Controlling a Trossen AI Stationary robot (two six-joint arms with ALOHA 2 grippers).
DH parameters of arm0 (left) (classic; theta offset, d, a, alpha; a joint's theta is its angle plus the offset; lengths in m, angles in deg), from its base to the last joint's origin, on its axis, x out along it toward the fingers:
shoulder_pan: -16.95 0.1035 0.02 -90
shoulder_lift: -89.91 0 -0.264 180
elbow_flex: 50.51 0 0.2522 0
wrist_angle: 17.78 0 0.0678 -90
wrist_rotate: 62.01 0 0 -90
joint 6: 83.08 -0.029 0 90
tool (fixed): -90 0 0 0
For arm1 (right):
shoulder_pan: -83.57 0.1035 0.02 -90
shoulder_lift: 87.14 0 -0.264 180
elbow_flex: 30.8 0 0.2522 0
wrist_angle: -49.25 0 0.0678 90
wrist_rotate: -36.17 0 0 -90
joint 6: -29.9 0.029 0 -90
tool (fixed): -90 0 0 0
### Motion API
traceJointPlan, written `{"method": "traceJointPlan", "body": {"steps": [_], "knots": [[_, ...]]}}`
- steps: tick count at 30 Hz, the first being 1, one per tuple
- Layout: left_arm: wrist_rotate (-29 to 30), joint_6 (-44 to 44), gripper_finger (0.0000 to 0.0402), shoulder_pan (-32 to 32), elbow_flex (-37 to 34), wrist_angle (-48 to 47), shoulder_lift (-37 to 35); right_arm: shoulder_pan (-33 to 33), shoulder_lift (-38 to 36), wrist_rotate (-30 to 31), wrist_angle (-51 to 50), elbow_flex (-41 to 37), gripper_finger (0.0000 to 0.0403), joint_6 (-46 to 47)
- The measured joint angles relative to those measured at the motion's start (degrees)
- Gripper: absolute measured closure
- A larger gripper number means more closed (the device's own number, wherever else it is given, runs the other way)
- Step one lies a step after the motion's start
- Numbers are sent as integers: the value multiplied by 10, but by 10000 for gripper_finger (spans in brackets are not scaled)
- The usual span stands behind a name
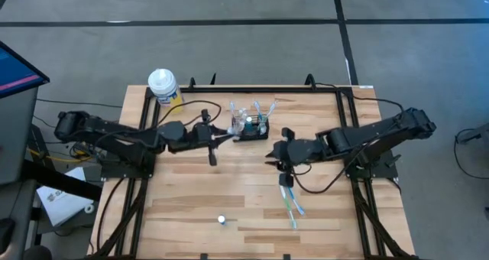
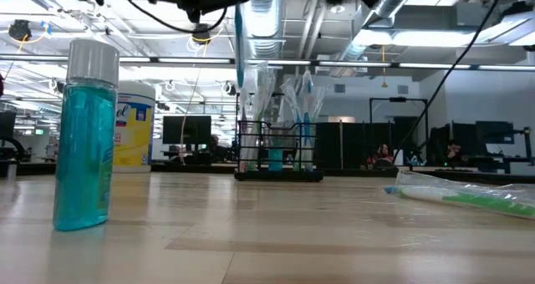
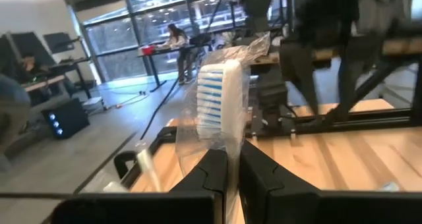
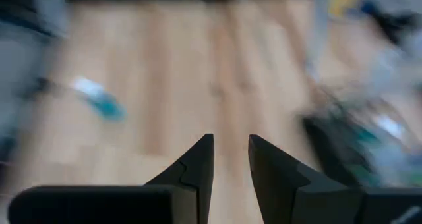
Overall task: Pick & Place toothbrushing station
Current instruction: Put the blue toothbrush into the black mesh organizer
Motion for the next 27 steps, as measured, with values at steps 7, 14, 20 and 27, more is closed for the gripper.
{"method": "traceJointPlan", "body": {"steps": [7, 14, 20, 27], "knots": [[-31, 8, 395, 31, -5, -2, 0, 43, -64, 115, 88, -123, 333, -10], [-33, 24, 395, 68, -5, -3, 12, 65, -183, 121, 212, -269, 340, -24], [-52, 46, 395, 113, -5, -1, 33, 60, -271, 122, 282, -345, 340, -60], [-84, 91, 395, 158, -5, 24, 35, 60, -318, 122, 267, -383, 340, -82]]}}
